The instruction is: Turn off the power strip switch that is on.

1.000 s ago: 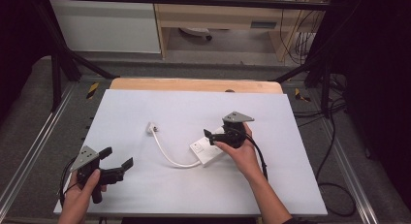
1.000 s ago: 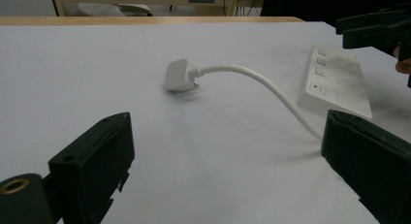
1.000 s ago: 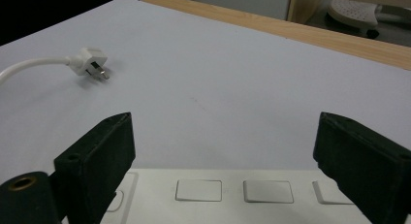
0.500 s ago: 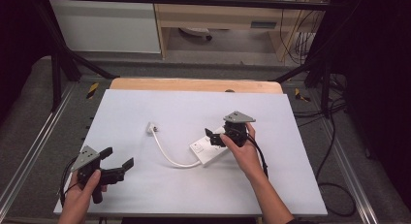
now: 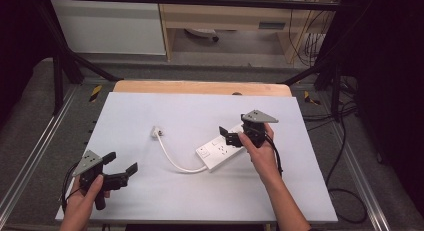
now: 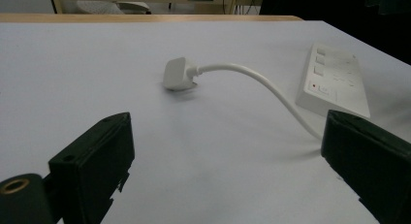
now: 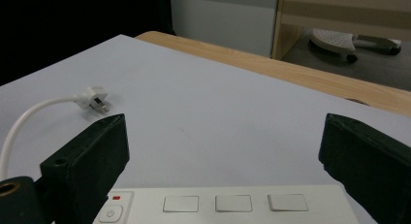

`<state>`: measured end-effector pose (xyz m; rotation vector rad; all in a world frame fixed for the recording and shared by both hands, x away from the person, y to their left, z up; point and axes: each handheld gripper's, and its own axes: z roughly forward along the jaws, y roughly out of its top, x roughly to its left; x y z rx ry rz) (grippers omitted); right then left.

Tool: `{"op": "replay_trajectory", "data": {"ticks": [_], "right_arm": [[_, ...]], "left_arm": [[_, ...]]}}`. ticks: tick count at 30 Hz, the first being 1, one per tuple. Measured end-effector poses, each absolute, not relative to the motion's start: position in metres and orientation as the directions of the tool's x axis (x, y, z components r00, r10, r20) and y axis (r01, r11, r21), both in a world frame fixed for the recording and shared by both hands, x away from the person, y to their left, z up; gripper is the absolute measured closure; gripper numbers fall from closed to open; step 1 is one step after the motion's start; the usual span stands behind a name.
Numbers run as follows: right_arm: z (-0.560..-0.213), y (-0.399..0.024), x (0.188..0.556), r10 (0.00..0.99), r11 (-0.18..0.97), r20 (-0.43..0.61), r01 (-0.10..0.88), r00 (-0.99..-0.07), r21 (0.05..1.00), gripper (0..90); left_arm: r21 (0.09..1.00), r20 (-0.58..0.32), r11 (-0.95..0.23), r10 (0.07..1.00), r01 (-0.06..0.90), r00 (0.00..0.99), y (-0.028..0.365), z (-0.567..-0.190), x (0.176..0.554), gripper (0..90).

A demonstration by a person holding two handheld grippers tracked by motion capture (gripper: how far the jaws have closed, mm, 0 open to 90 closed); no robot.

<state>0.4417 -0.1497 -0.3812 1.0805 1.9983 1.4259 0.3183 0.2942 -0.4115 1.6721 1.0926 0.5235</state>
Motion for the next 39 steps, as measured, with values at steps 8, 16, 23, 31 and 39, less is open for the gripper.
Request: {"op": "replay_trajectory", "data": {"ticks": [8,16,23,31,39], "right_arm": [[-0.369,-0.171,0.437,0.81,0.117,0.094,0.317,-0.578,0.941,4.7],[-0.362,-0.186,0.436,0.81,0.087,0.126,0.33,-0.572,0.94,5.0],[-0.357,-0.198,0.432,0.816,0.09,0.125,0.337,-0.565,0.937,5.1],[-0.35,-0.213,0.425,0.825,0.089,0.119,0.334,-0.553,0.938,4.9],[-0.345,-0.227,0.416,0.84,0.068,0.111,0.306,-0.532,0.95,4.6]], "left_arm": [[0.913,-0.158,-0.067,0.852,0.403,0.499,0.294,-0.411,0.318,4.9],[0.913,-0.156,-0.068,0.853,0.403,0.498,0.294,-0.411,0.318,5.0],[0.914,-0.153,-0.07,0.853,0.401,0.499,0.294,-0.411,0.318,5.0],[0.915,-0.154,-0.068,0.853,0.398,0.499,0.294,-0.41,0.318,5.0],[0.917,-0.156,-0.064,0.851,0.394,0.502,0.296,-0.41,0.318,5.0]]}}
